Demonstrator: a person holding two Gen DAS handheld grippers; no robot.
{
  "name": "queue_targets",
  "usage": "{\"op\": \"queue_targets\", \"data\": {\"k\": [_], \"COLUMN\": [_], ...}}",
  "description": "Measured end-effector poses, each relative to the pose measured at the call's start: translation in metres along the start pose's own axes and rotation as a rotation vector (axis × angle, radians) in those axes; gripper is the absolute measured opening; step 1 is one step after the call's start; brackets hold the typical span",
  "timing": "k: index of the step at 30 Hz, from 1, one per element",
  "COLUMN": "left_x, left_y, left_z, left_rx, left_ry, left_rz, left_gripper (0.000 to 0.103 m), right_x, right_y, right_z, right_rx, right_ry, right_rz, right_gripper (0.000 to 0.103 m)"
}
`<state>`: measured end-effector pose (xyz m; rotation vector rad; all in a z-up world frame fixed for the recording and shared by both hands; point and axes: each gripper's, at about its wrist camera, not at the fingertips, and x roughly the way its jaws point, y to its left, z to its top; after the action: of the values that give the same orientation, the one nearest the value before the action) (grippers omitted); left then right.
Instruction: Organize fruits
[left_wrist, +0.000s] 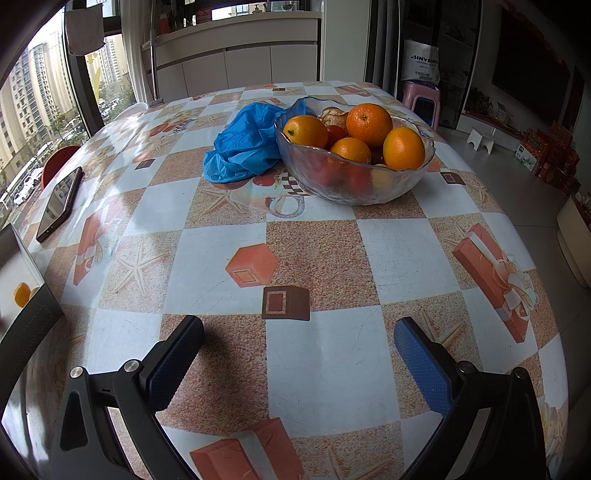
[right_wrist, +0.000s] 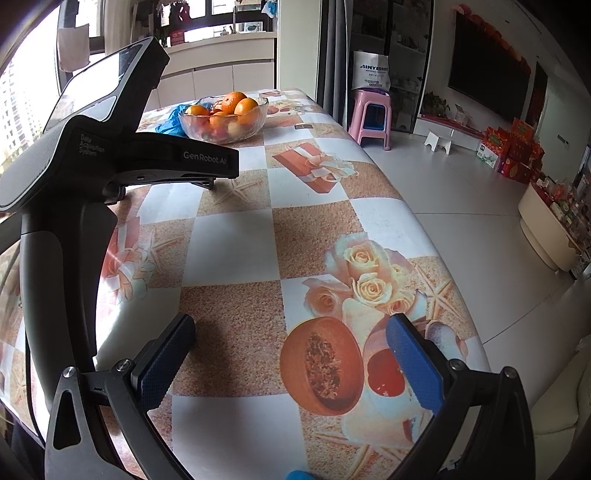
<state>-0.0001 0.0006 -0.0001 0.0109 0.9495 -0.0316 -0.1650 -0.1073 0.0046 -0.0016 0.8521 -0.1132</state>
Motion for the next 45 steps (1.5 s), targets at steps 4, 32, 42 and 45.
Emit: {"op": "queue_targets", "data": {"k": [4, 32, 42, 45], "left_x": [0.000, 0.000, 0.000, 0.000], "left_y": [0.000, 0.000, 0.000, 0.000], "left_z": [0.000, 0.000, 0.000, 0.000], "left_rx": [0.000, 0.000, 0.000, 0.000], "left_ry": [0.000, 0.000, 0.000, 0.000], "left_rz": [0.000, 0.000, 0.000, 0.000], "left_gripper": [0.103, 0.103, 0.103, 0.103], "right_x": [0.006, 0.029, 0.034, 0.034], "right_y": [0.000, 0.011, 0.013, 0.013], "right_z": [0.004, 0.026, 0.030, 0.030], "right_rx": [0.007, 0.076, 0.089, 0.090], "right_ry": [0.017, 0.030, 0.027, 0.027], "right_rz": [-0.006, -0.060, -0.065, -0.064], "right_gripper": [0.103, 0.103, 0.103, 0.103]}}
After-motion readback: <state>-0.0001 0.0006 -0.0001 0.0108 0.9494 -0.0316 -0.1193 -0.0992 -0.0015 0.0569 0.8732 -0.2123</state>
